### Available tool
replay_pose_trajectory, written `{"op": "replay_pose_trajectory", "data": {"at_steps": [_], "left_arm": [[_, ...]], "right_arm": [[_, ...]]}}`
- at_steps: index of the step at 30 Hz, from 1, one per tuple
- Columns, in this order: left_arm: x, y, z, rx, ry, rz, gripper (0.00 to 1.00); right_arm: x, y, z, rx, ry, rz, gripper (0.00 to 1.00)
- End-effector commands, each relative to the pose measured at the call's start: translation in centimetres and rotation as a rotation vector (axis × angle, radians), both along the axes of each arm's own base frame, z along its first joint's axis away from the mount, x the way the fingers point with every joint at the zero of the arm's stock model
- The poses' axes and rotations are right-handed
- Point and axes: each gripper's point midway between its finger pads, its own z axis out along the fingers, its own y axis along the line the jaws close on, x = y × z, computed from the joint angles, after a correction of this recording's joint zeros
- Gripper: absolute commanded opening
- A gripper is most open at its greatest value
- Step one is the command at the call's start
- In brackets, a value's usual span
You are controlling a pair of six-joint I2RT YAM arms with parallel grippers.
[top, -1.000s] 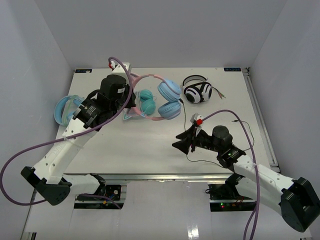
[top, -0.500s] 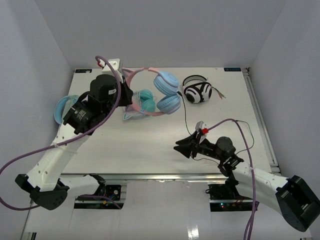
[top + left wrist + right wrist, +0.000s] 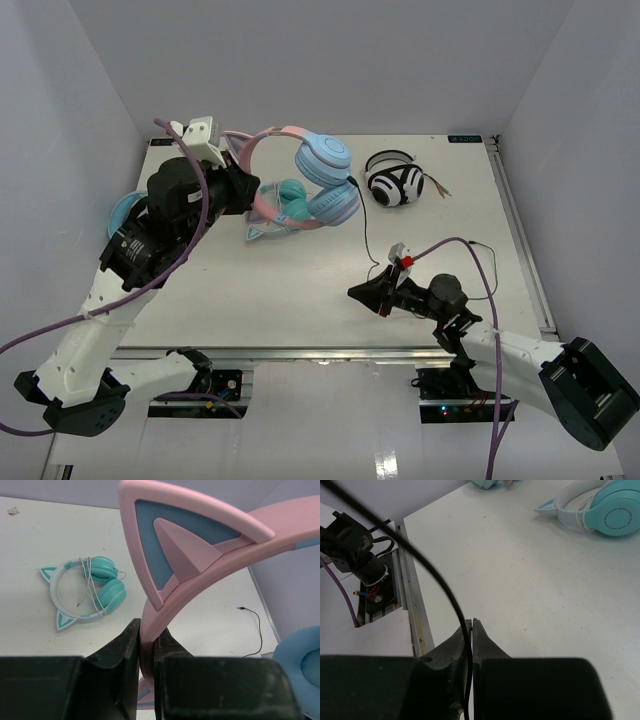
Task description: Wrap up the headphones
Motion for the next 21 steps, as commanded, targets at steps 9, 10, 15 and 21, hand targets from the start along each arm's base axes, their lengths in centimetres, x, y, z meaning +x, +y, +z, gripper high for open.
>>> {"op": "replay_pose_trajectory", "data": {"at_steps": [9,10,15,21], "left_arm": [[-7.5,-7.5,5.0,-0.229,-0.127,-0.599,0.0],[-8.7,-8.3,4.8,-0.243,-0.117,-0.685,0.0],[-12.7,-10.2,3.0,-0.257,-0.057,-0.958,0.0],[-14.9,-10.1,-1.7,-0.138,0.023,-1.125,0.0]], "right_arm": [[1.4,0.7,2.0,0.018,-0.082,-0.016,0.08],[1.7,0.9,2.4,0.017,-0.087,-0.017,0.08],[3.7,1.5,3.2,-0.016,-0.103,-0.065,0.08],[8.0,1.6,4.9,-0.065,-0.095,-0.136,0.08]]}}
